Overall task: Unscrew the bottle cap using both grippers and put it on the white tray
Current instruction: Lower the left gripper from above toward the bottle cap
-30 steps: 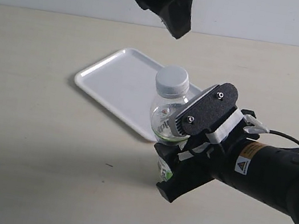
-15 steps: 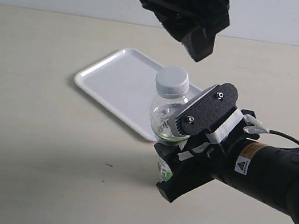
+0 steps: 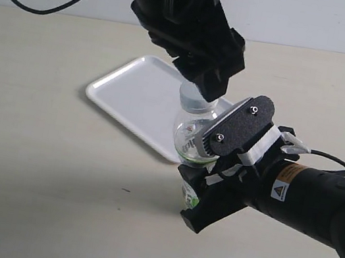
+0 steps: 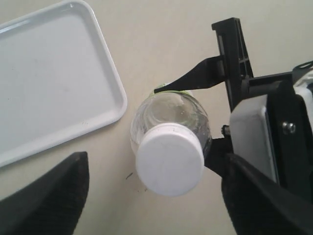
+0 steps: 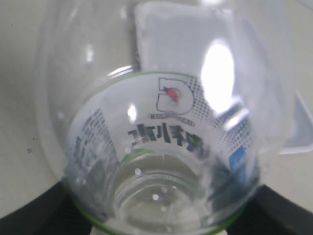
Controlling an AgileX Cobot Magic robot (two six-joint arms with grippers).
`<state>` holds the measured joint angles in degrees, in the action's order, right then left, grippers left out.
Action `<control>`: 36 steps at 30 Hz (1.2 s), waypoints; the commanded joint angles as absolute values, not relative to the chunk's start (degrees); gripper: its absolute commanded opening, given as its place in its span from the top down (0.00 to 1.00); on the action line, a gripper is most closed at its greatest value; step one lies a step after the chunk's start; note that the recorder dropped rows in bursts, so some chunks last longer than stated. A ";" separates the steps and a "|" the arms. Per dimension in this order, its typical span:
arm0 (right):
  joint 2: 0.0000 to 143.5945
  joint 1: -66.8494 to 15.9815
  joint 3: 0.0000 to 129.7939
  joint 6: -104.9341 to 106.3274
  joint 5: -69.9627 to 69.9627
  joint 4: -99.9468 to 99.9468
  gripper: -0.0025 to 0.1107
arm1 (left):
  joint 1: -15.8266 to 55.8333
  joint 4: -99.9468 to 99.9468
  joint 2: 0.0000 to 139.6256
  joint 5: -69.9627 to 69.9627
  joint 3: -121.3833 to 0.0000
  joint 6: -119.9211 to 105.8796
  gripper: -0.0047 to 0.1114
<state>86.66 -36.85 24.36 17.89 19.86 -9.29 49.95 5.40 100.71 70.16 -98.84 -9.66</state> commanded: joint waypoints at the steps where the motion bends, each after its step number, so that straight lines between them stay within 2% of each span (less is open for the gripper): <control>1: 86.68 -36.59 24.42 17.72 17.23 -8.65 0.98 | 50.26 6.12 101.16 69.96 -98.60 -9.19 0.33; 11: 86.68 -36.59 24.42 17.72 17.23 -8.65 0.98 | 50.26 6.14 103.28 69.96 -98.60 -9.19 0.33; 15: 86.68 -36.59 24.42 17.72 17.23 -8.65 0.98 | 50.26 6.14 103.40 69.96 -98.60 -9.19 0.38; 18: 86.68 -36.59 24.42 17.72 17.23 -8.65 0.98 | 50.26 6.90 103.40 69.96 -98.60 -9.06 0.53; 21: 86.68 -36.59 24.42 17.72 17.23 -8.65 0.98 | 50.26 8.20 103.40 69.96 -98.60 -9.06 0.79; 23: 86.68 -36.59 24.42 17.72 17.23 -8.65 0.98 | 50.26 8.43 103.40 69.96 -98.60 -9.06 0.93; 24: 86.68 -36.59 24.42 17.72 17.23 -8.65 0.98 | 50.26 8.43 103.40 69.96 -98.60 -9.06 0.96; 36: 86.68 -36.59 24.42 17.83 16.50 -8.65 0.98 | 50.26 8.57 103.40 69.96 -98.60 -8.81 0.96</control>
